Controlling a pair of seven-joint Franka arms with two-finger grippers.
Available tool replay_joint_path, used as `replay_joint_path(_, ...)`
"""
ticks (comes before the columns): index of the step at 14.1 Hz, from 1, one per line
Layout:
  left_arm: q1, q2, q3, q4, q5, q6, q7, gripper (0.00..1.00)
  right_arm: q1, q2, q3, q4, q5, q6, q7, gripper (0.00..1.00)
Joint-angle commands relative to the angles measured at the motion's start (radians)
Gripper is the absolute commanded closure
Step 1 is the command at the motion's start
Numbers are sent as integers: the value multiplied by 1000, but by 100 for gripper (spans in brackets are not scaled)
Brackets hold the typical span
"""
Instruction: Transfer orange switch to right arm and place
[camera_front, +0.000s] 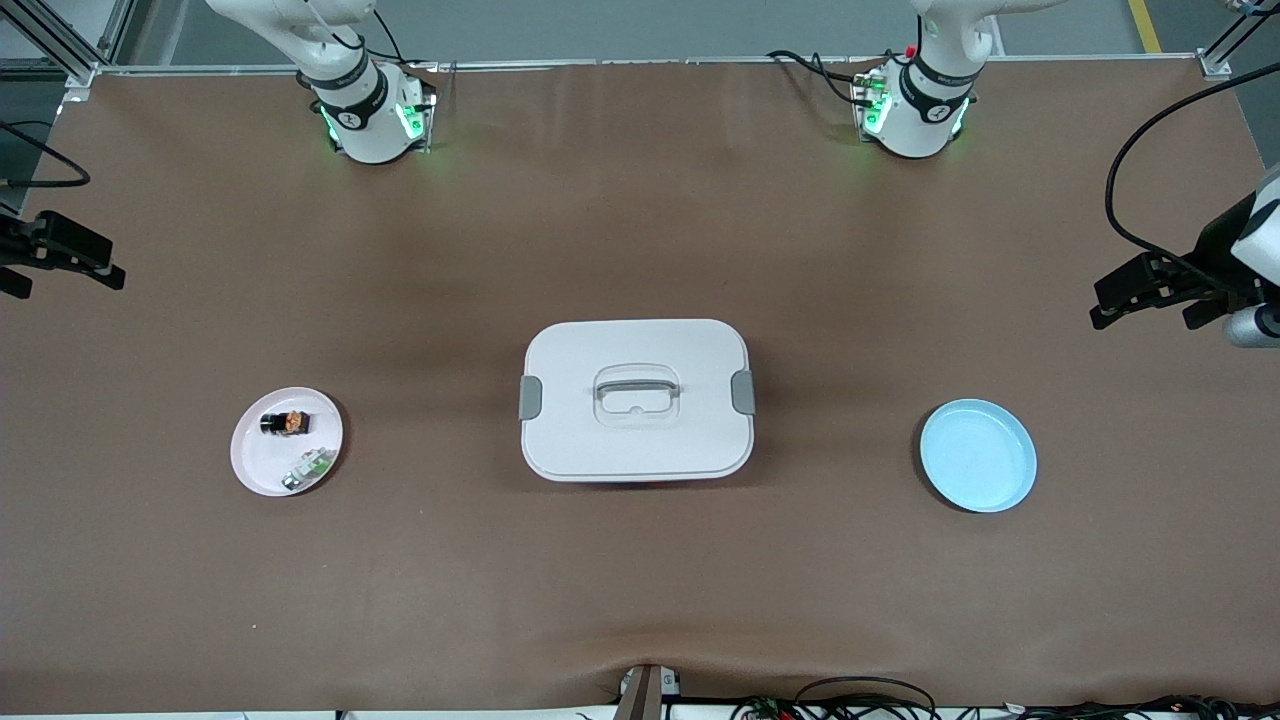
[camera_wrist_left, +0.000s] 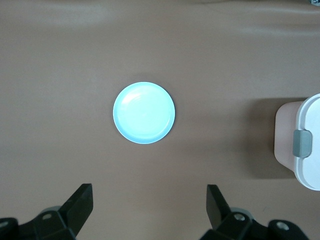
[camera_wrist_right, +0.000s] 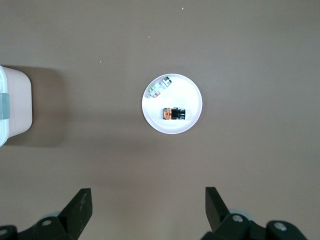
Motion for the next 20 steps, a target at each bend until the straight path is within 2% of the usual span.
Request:
replay_joint_path(1, -3, 2, -3, 11, 22, -1, 6, 0, -17, -20, 9, 50, 13, -70, 50, 0)
replay_joint_path(7, -6, 2, -4, 8, 24, -16, 7, 0, -20, -17, -20, 50, 34, -95, 149, 0)
replay_joint_path(11, 4, 5, -6, 3, 24, -62, 140, 0, -18, -18, -18, 45, 34, -110, 149, 0)
replay_joint_path(20, 6, 6, -4, 3, 22, -62, 99, 0, -17, -20, -18, 36, 22, -108, 147, 0)
